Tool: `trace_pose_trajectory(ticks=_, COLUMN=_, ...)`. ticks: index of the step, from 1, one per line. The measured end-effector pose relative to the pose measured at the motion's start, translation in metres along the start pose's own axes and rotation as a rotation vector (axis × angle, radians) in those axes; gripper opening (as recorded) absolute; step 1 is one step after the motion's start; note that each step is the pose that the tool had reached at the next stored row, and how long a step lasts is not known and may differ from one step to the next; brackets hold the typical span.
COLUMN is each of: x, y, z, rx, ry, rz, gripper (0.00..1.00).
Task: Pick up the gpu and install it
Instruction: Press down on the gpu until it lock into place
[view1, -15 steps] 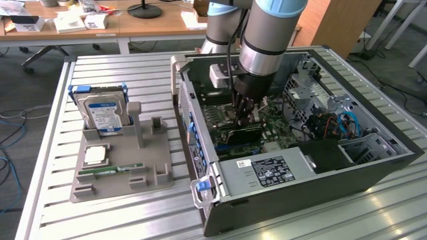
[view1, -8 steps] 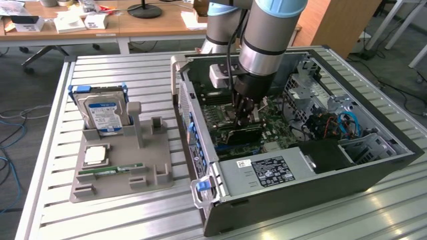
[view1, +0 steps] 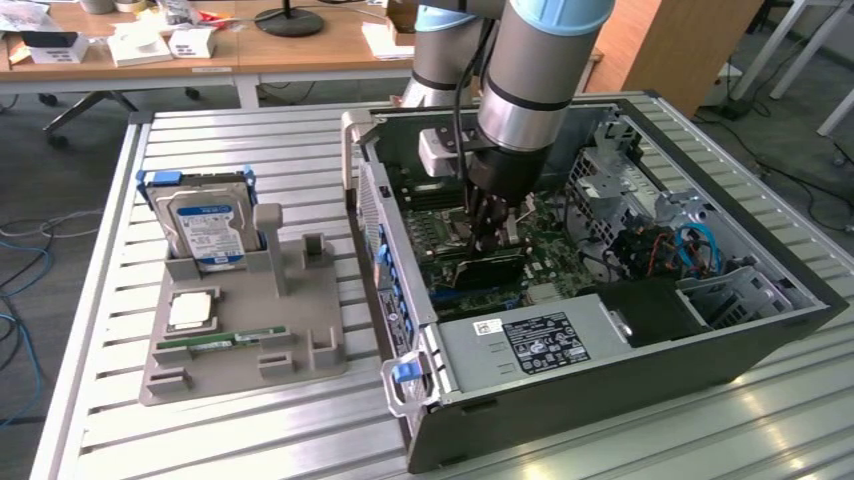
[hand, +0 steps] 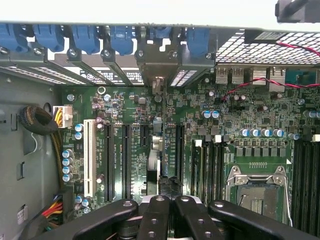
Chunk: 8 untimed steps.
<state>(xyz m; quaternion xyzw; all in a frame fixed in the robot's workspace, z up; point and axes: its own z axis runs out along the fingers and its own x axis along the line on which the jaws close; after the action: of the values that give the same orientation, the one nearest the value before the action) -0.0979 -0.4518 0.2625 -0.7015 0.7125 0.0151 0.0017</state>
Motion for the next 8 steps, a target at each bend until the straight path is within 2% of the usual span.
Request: trace_pose_trajectory(ticks=8, x=0.0, y=0.0001, z=0.0006, rx=0.0, ry=0.0001, rz=0.0, gripper=0.11)
